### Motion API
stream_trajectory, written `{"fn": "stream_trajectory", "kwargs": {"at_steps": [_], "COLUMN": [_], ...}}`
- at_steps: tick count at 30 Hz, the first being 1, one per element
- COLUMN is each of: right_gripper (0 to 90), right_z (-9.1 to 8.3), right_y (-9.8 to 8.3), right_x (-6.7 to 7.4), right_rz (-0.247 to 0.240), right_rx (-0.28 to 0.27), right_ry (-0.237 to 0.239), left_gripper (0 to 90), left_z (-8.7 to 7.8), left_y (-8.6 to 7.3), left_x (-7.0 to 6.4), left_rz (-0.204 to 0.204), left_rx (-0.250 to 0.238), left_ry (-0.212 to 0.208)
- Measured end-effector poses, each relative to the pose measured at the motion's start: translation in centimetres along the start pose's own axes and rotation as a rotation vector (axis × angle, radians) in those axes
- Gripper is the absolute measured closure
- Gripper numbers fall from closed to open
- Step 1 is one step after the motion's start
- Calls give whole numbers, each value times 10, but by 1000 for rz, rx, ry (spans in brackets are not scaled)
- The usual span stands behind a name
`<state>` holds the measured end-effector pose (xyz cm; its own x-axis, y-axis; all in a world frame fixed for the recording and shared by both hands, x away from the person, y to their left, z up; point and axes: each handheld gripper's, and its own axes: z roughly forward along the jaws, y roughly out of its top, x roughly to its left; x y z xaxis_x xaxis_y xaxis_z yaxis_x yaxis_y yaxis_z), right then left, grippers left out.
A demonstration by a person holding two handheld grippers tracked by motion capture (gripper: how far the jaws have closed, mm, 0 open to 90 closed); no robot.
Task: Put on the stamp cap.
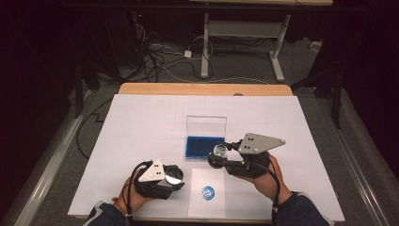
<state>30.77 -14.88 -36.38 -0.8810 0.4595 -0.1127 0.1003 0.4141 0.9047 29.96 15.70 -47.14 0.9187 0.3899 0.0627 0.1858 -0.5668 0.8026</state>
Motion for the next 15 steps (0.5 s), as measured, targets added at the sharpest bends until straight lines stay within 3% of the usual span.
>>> {"fn": "stream_trajectory", "kwargs": {"at_steps": [7, 15], "right_gripper": [572, 571], "right_z": [8, 14], "right_y": [6, 8], "right_x": [5, 12], "right_rz": [-4, -10], "right_rx": [-12, -18], "right_ry": [24, 54], "left_gripper": [360, 360], "left_z": [18, 34], "left_y": [14, 27], "left_x": [-5, -9], "left_rz": [11, -4], "left_rx": [-22, -67], "left_ry": [-40, -83]}}
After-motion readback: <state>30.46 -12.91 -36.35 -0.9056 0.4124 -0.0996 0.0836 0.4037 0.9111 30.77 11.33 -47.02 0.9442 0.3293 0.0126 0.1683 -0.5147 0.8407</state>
